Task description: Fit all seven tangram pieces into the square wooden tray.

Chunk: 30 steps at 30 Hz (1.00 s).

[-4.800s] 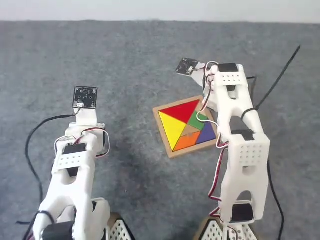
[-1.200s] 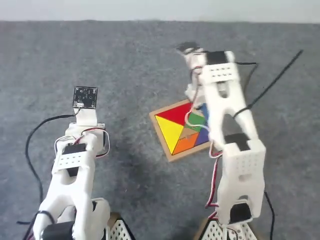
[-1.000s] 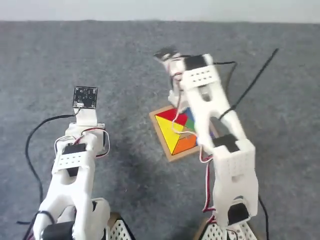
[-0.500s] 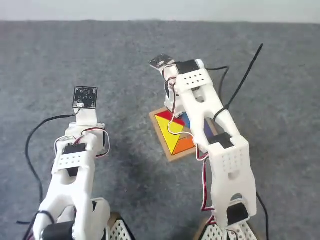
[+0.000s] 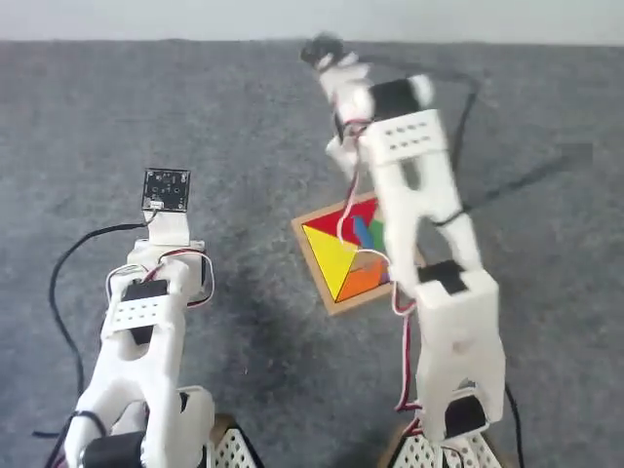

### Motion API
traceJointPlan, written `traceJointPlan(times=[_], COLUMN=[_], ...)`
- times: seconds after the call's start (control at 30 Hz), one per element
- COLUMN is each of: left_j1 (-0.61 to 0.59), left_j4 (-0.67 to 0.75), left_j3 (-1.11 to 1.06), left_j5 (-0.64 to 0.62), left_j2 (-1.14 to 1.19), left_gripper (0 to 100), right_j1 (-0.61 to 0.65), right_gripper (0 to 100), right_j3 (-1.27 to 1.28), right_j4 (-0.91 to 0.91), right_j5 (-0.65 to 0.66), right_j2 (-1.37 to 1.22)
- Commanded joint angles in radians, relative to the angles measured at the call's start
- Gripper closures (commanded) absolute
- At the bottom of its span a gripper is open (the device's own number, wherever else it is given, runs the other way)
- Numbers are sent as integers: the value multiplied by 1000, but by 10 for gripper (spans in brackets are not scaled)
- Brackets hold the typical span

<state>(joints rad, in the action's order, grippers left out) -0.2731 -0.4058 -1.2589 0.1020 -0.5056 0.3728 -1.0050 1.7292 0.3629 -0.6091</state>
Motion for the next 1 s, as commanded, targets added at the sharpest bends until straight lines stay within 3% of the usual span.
traceJointPlan(times=[0.0,0.3,0.43,0.73,0.97], left_j1=[8,8,8,8,8], left_j4=[25,25,25,25,25], left_j3=[15,15,15,15,15], left_j5=[14,14,14,14,14], left_j2=[2,2,2,2,2], left_gripper=[985,985,985,985,985], right_j1=[-42,-27,-24,67,133], right_gripper=[841,842,842,841,841], right_j3=[-69,49,394,1347,1430], right_j4=[65,73,54,-598,-688], right_j5=[-28,-18,-23,3,0], right_j2=[177,401,556,828,707])
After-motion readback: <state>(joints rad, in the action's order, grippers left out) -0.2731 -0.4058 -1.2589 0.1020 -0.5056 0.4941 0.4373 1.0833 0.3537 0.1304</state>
